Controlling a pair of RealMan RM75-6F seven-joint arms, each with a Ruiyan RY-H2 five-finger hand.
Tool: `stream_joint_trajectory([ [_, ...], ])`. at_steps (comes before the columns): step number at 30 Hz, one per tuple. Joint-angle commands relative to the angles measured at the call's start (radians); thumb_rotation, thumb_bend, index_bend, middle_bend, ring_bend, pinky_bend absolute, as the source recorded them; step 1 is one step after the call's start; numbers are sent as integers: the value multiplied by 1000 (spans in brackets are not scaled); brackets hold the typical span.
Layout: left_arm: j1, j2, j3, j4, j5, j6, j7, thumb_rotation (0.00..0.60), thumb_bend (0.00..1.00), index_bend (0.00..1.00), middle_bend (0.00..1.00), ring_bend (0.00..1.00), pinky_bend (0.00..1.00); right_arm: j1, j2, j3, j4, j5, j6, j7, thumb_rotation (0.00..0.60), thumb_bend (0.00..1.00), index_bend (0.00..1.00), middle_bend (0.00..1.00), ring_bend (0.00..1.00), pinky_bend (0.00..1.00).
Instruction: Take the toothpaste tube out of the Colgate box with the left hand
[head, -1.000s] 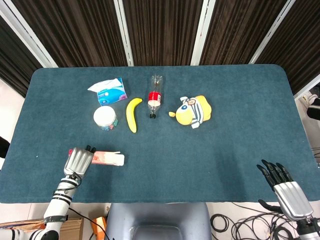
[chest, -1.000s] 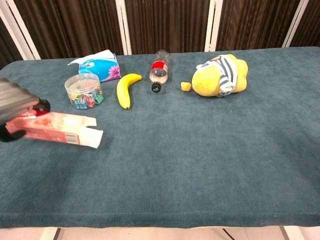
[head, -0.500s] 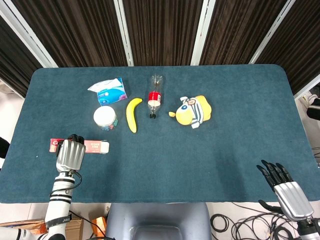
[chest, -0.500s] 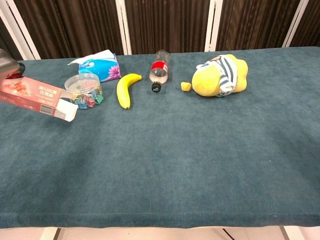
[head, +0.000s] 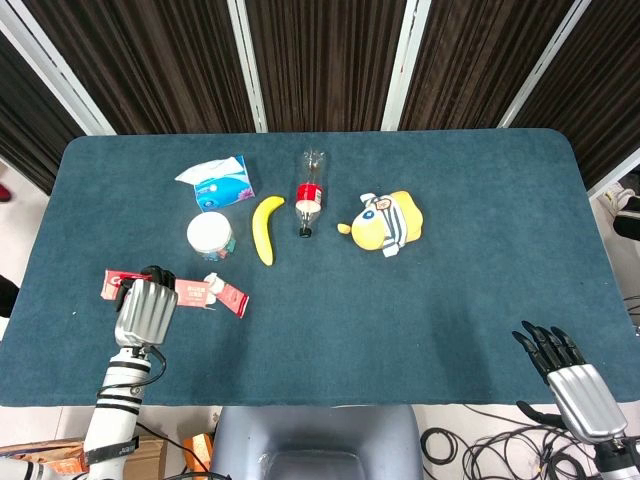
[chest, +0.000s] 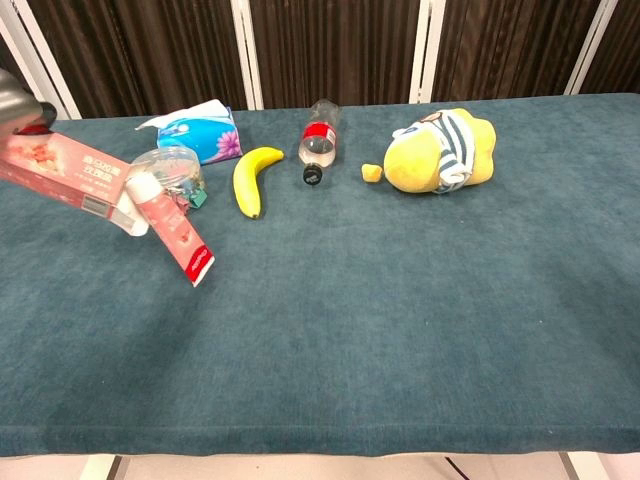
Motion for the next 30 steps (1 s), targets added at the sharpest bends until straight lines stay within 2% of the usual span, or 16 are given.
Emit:
stream_joint_trajectory([
  [1,5,18,-1,26,62,26,-25,600,477,479,511,873,867,0,0,0,0,1,-2,-1,600,95,29,0,46,67],
  [6,26,25,-17,156,238,76,-149,600,469,471,506,873,874,4,-1,-3,-2,1,-14,-10,600,95,29,0,46,67],
  [9,54,26,-33,199,289,80,-270,600,462,469,500,873,879,5,-2,-2,-5,5,-18,-15,600,95,29,0,46,67],
  [14,108,42,-31,180,293,28,-455,600,456,468,497,873,882,5,-3,-2,-9,8,-24,-24,600,95,29,0,46,67],
  [18,149,61,16,137,255,-88,-602,600,457,468,496,873,884,6,-3,-2,-10,10,-27,-28,600,95,30,0,46,67],
  [22,183,40,66,184,252,-216,-772,600,456,468,493,872,885,7,-3,-2,-11,11,-30,-30,600,95,30,0,46,67],
  [24,193,5,70,240,247,-256,-814,600,452,466,490,871,885,9,-2,-2,-13,12,-34,-30,600,95,30,0,46,67],
  [28,195,-12,68,268,242,-275,-823,600,424,447,468,863,880,10,-1,-2,-13,12,-36,-31,600,95,29,0,46,67],
  [30,194,-35,68,301,215,-318,-833,600,400,424,442,851,878,13,-1,-1,-13,17,-44,-34,600,95,30,0,46,67],
])
